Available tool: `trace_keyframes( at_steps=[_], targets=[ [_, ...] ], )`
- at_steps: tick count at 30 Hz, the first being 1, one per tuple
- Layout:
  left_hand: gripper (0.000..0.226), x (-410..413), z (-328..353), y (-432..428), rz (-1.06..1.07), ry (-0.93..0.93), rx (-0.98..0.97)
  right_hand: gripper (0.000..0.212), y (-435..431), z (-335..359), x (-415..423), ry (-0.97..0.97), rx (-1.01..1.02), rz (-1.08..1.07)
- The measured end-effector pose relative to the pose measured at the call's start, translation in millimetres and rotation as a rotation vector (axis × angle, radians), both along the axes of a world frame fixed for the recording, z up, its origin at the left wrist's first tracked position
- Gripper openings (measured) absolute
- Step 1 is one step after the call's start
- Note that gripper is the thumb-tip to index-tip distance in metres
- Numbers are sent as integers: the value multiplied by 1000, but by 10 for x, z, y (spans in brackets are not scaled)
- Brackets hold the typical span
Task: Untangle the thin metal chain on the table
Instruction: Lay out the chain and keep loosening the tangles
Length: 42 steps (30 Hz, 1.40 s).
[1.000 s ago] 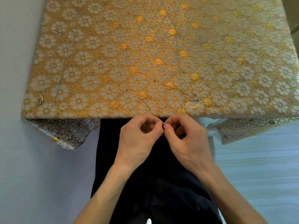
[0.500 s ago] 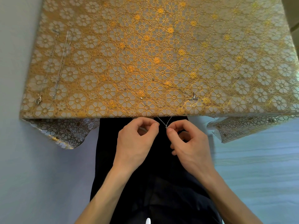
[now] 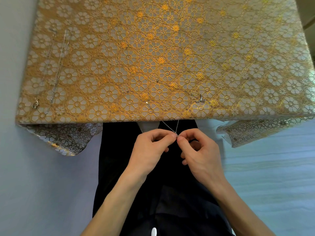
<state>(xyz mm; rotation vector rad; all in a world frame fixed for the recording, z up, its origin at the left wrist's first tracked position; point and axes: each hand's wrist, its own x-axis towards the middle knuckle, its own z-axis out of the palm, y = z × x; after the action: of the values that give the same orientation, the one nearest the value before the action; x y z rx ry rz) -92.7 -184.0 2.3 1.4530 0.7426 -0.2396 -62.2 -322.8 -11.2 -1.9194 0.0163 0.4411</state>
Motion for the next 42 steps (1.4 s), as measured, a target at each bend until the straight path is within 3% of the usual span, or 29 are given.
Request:
trace_keyframes(
  at_steps=[3,9,24,37,42],
  targets=[
    [12,0,-8,4,5,12,-12,6,11,-9,-6,9,1,-6],
    [11,25,-4,-3,19,10,-12,18,20,-4,-23,24,-10,10],
    [10,1,-36,9,-34,-4,-41,12,16,35,-37,141,73,-26],
    [5,-9,-86,-24,-25,2,130,12,47,15,-39,175,69,-90],
    [6,-24,-66,-4,-66,7,212,7,17,12,-45,94,60,-99]
  ],
)
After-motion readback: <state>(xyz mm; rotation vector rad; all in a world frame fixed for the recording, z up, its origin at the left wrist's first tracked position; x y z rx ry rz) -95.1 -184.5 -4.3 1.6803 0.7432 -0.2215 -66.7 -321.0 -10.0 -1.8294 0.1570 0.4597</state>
